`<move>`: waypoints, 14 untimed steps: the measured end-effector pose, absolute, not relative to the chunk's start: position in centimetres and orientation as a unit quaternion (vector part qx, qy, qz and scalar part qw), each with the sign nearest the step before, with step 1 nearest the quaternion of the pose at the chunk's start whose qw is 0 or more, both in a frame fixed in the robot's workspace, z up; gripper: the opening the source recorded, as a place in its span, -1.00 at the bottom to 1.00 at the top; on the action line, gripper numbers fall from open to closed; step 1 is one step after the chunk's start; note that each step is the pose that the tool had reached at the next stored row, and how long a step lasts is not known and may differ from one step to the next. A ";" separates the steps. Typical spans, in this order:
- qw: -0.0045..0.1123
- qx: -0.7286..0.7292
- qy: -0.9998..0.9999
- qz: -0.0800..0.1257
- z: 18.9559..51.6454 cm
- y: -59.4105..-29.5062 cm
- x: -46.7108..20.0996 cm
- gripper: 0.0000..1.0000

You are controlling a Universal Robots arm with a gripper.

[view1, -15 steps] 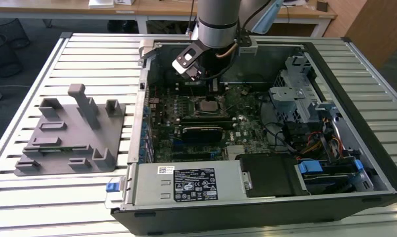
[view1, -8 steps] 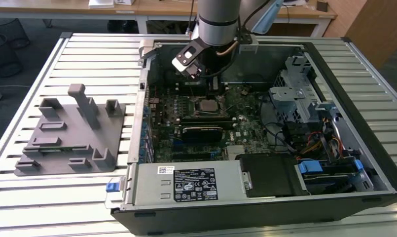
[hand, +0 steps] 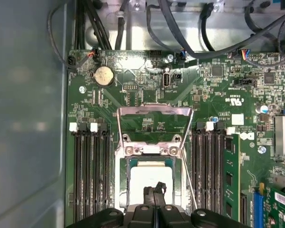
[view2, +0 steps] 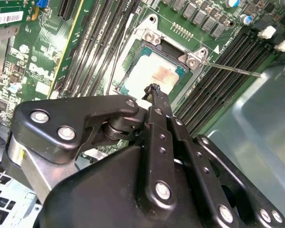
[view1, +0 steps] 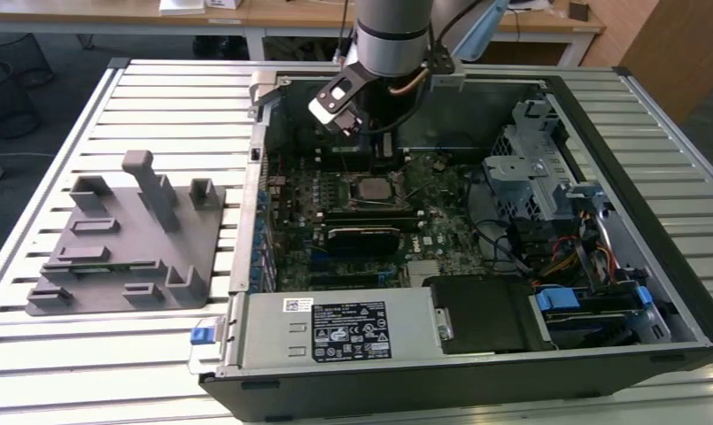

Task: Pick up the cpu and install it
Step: 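Close the cpu cover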

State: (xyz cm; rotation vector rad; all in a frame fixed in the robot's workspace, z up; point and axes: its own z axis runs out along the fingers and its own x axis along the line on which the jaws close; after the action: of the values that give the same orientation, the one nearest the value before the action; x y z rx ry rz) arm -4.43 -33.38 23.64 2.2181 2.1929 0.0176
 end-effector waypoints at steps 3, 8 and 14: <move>0.011 0.711 0.703 0.006 24.4 -33.4 -4.4 -0.79; 0.011 0.711 0.703 0.006 26.2 -33.4 -4.4 -0.79; 0.011 0.711 0.703 0.006 27.8 -33.4 -4.4 -0.79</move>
State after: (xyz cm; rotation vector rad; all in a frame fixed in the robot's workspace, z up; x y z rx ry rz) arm -4.44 -33.39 27.80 2.2180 2.1929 0.0177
